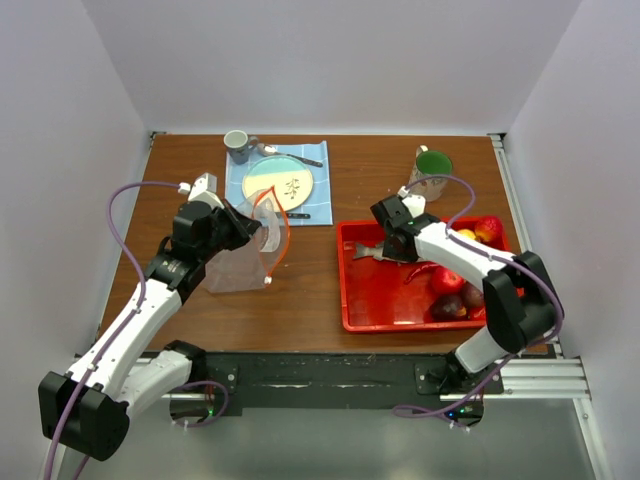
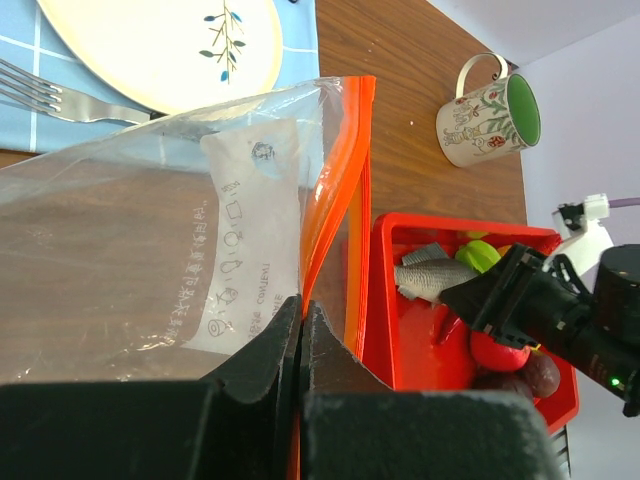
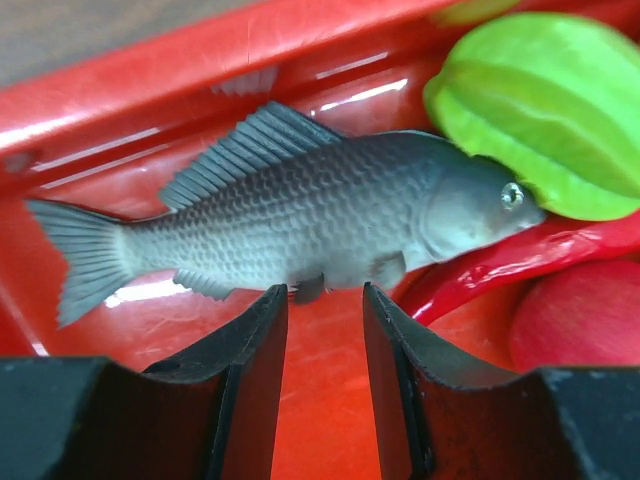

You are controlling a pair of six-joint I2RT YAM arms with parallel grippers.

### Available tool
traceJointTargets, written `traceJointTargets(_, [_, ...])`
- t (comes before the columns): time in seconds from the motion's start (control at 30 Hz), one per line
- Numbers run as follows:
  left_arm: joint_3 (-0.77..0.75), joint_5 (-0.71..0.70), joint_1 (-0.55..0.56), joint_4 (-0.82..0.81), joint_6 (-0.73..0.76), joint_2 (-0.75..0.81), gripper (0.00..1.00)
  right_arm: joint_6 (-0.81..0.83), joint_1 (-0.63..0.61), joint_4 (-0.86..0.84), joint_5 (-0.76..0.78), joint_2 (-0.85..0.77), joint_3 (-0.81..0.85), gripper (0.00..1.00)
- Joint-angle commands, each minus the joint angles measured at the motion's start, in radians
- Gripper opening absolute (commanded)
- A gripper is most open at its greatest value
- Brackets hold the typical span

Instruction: Place the food in the zip-top bag and seal the zipper

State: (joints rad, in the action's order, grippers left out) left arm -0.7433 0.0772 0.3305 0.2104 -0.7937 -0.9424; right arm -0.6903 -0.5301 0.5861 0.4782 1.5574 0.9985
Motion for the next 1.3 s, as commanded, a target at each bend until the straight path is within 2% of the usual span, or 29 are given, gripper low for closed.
traceJointTargets(0.0, [0.002,-0.007,0.007,-0.028,-0.004,0.011,0.00,-0.003,-0.005,-0.002,0.031,0.026,0.038,0.39])
traceJointTargets(0.13, [0.002,-0.008,0.007,-0.025,-0.006,0.013,0.00,-0.009,-0.005,0.001,0.043,0.038,0.042,0.30])
traceJointTargets(0.17, [0.002,-0.011,0.007,-0.025,-0.006,0.013,0.00,-0.009,-0.005,0.003,0.043,0.044,0.043,0.24])
traceJointTargets(0.23, [0.004,-0.011,0.007,-0.023,-0.006,0.014,0.00,-0.008,-0.005,0.006,0.046,0.044,0.042,0.17])
traceJointTargets(0.27, [0.004,-0.011,0.007,-0.022,-0.006,0.016,0.00,-0.008,-0.005,0.007,0.046,0.041,0.042,0.09])
traceJointTargets(0.37, [0.005,-0.013,0.007,-0.022,-0.006,0.017,0.00,-0.003,-0.005,0.020,0.039,0.011,0.045,0.00])
traceJointTargets(0.73, [0.015,-0.005,0.007,-0.031,-0.016,0.011,0.00,0.031,-0.007,0.119,-0.049,-0.223,0.135,0.00])
traceJointTargets(0.87, [0.012,0.016,0.007,-0.049,-0.027,0.001,0.00,0.038,-0.005,0.095,-0.134,-0.313,0.146,0.00])
traceJointTargets(1.1, [0.010,0.076,0.021,-0.101,-0.076,-0.038,0.00,-0.014,-0.007,-0.023,-0.407,-0.402,0.192,0.00])
traceJointTargets(1.27, [0.009,0.102,0.038,-0.140,-0.121,-0.047,0.00,-0.107,-0.016,-0.219,-0.631,-0.421,0.196,0.00])
